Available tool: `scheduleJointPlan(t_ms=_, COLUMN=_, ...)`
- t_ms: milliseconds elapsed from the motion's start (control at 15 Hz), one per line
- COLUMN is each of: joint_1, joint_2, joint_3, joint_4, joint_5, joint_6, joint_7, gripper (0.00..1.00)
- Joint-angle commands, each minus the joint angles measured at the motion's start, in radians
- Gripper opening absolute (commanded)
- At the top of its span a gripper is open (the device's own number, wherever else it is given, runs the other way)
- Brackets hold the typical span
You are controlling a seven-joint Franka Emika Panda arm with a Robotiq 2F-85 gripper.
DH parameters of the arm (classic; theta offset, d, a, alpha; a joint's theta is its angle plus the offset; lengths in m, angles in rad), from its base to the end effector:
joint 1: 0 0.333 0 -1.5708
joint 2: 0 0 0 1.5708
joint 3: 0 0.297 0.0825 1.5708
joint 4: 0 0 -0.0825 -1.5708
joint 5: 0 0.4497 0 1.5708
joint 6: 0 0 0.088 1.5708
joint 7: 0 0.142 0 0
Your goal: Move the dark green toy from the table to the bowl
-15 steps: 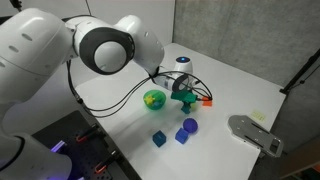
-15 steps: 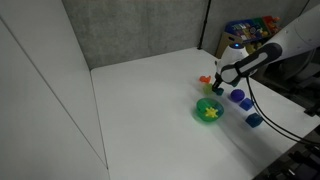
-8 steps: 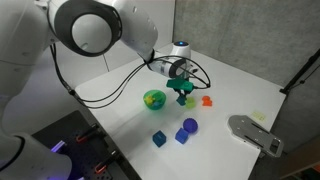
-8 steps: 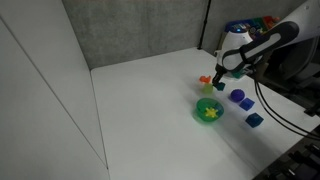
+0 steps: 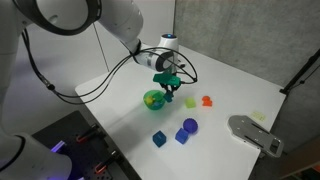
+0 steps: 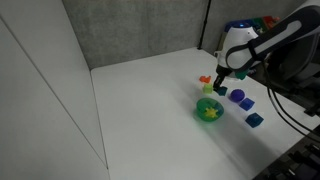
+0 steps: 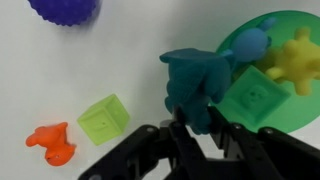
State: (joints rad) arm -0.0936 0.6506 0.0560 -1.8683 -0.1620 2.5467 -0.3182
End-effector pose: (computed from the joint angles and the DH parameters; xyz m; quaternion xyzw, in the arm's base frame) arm 0.6666 -0.0246 0.0634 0.9794 0.1993 0.0097 0.0317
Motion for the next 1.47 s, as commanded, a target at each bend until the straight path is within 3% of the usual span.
scheduleJointPlan(t_ms=0, joint_1=0.04, joint_2=-0.061, joint_3=-0.001, joint_4=-0.09, joint_5=0.003, joint_6=0.004, joint_7=0.031, gripper=0.1)
scheduleJointPlan(t_ms=400, joint_1=0.146, joint_2=-0.04, joint_3=-0.054, joint_4=-0.136, joint_5=-0.05, joint_6=0.135, joint_7=0.146, gripper=0.1)
scheduleJointPlan(t_ms=733, joint_1=0.228, joint_2=-0.025, joint_3=-0.139, joint_4=-0.153, joint_5=-0.112, joint_6=0.254, joint_7=0.243, gripper=0.13)
scheduleJointPlan(t_ms=800, joint_1=0.236, joint_2=-0.03, joint_3=-0.148, joint_4=-0.161, joint_5=-0.116, joint_6=0.263, joint_7=0.25, gripper=0.53)
scheduleJointPlan(t_ms=933, joint_1=0.241, joint_2=-0.045, joint_3=-0.156, joint_4=-0.175, joint_5=-0.117, joint_6=0.261, joint_7=0.252, gripper=0.58)
scheduleJointPlan(t_ms=1267, joint_1=0.2, joint_2=-0.099, joint_3=-0.116, joint_4=-0.207, joint_5=-0.085, joint_6=0.223, joint_7=0.201, gripper=0.97)
scheduleJointPlan(t_ms=1400, joint_1=0.155, joint_2=-0.145, joint_3=-0.068, joint_4=-0.223, joint_5=-0.05, joint_6=0.174, joint_7=0.159, gripper=1.0)
